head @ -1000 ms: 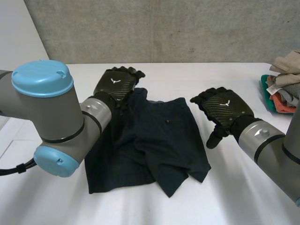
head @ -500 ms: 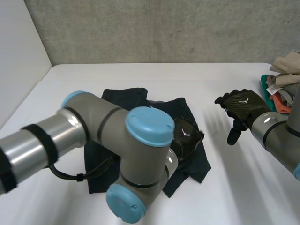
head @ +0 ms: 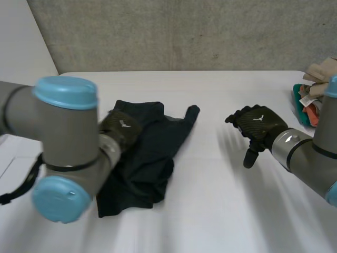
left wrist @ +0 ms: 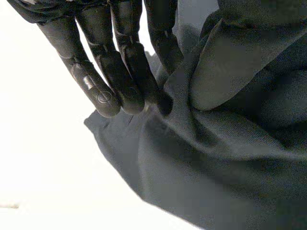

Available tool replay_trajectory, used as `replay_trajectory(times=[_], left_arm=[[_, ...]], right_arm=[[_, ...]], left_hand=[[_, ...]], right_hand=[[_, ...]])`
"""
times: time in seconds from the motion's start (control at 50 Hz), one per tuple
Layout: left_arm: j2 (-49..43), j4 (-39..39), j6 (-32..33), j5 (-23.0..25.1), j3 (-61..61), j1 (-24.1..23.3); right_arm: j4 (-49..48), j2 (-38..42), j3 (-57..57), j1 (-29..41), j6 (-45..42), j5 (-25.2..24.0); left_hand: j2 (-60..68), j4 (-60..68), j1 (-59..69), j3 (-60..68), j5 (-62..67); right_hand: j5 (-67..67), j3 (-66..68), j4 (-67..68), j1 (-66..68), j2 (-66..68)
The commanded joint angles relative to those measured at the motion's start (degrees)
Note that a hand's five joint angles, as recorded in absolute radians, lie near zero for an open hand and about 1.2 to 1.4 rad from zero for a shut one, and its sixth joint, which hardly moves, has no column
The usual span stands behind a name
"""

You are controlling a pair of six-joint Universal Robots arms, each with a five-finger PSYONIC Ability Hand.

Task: Fold the laundry.

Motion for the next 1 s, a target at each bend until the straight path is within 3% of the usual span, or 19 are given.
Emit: replay_trajectory(times=[0.02, 0.14, 0.26, 0.36, 0.44, 0.5, 0.54, 0.62, 0.66, 0.84, 1.0], left_arm=[[4.4, 1.0, 9.1, 5.2, -7.4, 9.4], [7.9, 1.4, 8.3, 12.6, -10.2, 10.2], [9.8, 1.0, 1.6, 10.8, -10.1, 8.3], [11.4, 0.8, -1.0, 8.7, -11.0, 7.2], [12.8, 1.3, -2.2, 7.5, -11.2, 7.5], [13.6, 1.5, -2.9, 7.5, -10.8, 8.3], [14.3, 1.7, -3.7, 7.7, -10.2, 8.7], [15.0, 1.8, -5.8, 8.1, -8.7, 8.3], [15.5, 2.1, -7.6, 8.1, -7.1, 7.9], [20.9, 2.0, -15.7, 7.7, 2.8, 7.3], [28.6, 1.5, -24.3, 8.7, 11.8, 7.6]], right_arm=[[-1.0, 0.6, 0.4, 3.7, 0.4, -0.2], [-12.4, 3.7, -1.4, 8.9, 0.3, -1.7], [-26.4, 12.2, -9.1, 13.3, -5.5, -5.6], [-24.4, 21.9, -21.5, 14.6, -9.3, -6.8], [-15.0, 32.1, -33.6, 15.2, -10.8, -8.5], [-9.0, 39.6, -43.0, 15.2, -13.3, -9.7], [-5.2, 41.9, -48.7, 14.8, -17.0, -8.2], [-0.3, 37.9, -48.3, 13.4, -18.1, -4.1], [0.5, 31.9, -44.4, 12.3, -15.1, -3.0], [1.4, 3.0, -30.0, 6.1, -2.4, -4.9], [9.0, -6.6, -34.3, 4.9, 2.0, -4.7]], left_hand=[[11.7, 11.8, 13.6, 12.1, 13.9], [11.7, 11.8, 13.6, 12.1, 13.9], [11.7, 11.8, 13.6, 12.1, 13.9], [11.7, 11.8, 13.6, 12.1, 13.9], [11.7, 11.8, 13.6, 12.1, 13.9], [11.7, 11.8, 13.6, 12.1, 13.9], [11.7, 11.8, 13.6, 12.1, 13.9], [11.7, 11.8, 13.6, 12.1, 13.9], [11.7, 11.8, 13.6, 12.1, 13.9], [11.7, 11.8, 13.6, 12.1, 13.9], [11.7, 11.8, 13.6, 12.1, 13.9]], right_hand=[[-2.9, -2.0, -2.1, -3.4, -2.3], [-2.9, -2.0, -2.1, -3.4, -2.3], [-2.9, -2.0, -2.1, -3.4, -2.3], [-2.9, -2.0, -2.1, -3.4, -2.3], [-0.1, 0.8, 0.7, -0.6, 0.5], [24.5, 25.4, 25.3, 24.0, 25.1], [66.8, 67.7, 67.6, 66.3, 67.4], [67.1, 68.0, 67.9, 66.6, 67.7], [67.1, 68.0, 67.9, 66.6, 67.7], [67.1, 68.0, 67.9, 66.6, 67.7], [67.1, 68.0, 67.9, 66.6, 67.7]])
